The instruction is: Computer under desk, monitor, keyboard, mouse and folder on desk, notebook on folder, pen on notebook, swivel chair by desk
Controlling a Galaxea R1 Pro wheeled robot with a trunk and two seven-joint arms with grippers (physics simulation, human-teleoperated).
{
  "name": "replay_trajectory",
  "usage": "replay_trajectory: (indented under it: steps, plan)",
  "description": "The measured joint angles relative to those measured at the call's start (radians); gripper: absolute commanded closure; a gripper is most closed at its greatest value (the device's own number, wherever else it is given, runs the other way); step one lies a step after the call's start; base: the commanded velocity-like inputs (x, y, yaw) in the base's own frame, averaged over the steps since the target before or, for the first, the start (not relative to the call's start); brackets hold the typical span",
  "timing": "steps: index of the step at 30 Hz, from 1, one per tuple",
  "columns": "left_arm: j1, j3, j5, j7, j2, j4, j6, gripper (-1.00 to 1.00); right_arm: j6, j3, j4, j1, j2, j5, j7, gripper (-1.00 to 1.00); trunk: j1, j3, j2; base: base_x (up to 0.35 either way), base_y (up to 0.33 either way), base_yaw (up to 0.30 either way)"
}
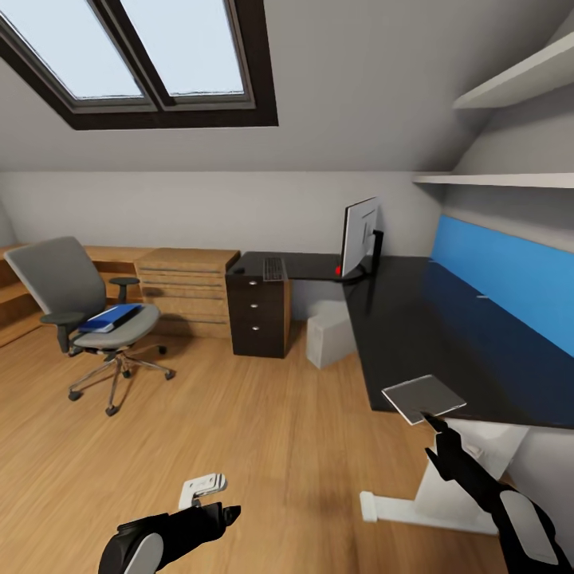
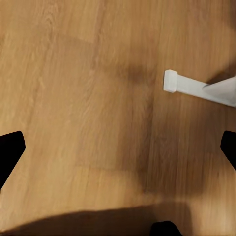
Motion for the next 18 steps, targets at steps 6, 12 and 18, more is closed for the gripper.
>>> replay_trajectory:
  steps: [6, 12, 18]
  plan:
    - [0.0, 0.001, 0.0, -0.001, 0.0, 0.0, 0.001, -1.0, 0.0, 0.0, 0.001, 0.0, 0.0, 0.001, 0.0, -1.0, 0.0, 0.0, 0.0, 0.059, 0.01, 0.0]
    - [0.0, 0.0, 0.0, -0.002, 0.0, 0.0, 0.0, -1.0, 0.0, 0.0, 0.003, 0.0, 0.0, 0.001, 0.001, -1.0, 0.0, 0.0, 0.0, 0.108, 0.086, 0.0]
    - [0.0, 0.0, 0.0, -0.003, -0.001, 0.0, 0.001, -1.0, 0.0, 0.0, 0.003, 0.0, 0.0, 0.001, 0.0, -1.0, 0.0, 0.0, 0.0, 0.084, 0.069, 0.0]
